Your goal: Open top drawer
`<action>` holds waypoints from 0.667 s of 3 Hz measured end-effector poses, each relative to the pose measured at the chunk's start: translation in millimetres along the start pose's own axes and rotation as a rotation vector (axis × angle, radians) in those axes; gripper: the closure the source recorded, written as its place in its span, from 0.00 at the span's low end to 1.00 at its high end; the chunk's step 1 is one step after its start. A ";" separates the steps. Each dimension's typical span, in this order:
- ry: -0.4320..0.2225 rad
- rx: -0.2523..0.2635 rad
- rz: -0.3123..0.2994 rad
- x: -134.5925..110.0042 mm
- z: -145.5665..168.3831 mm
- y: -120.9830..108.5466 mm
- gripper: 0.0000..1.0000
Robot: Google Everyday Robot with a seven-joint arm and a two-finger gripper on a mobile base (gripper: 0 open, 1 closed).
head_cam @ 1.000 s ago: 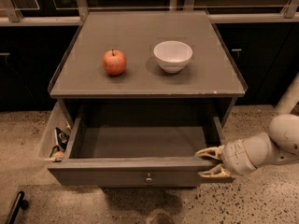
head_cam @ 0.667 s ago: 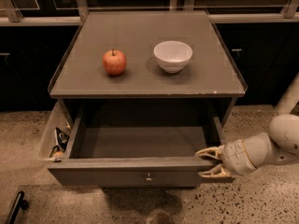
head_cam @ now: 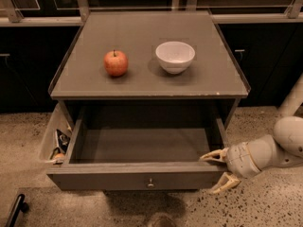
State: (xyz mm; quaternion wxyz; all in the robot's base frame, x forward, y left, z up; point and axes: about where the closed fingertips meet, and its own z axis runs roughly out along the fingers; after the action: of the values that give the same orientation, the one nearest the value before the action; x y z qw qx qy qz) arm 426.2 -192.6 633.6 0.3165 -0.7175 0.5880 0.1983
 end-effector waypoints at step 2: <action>0.010 0.001 -0.073 -37.7 -17.2 -27.3 0.00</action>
Offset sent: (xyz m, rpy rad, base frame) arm 0.0321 0.0274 0.0908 -0.0406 -0.1206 0.0856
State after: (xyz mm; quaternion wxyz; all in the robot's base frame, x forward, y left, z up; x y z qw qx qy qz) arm 442.5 -174.4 676.8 0.3210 -0.7392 0.5632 0.1829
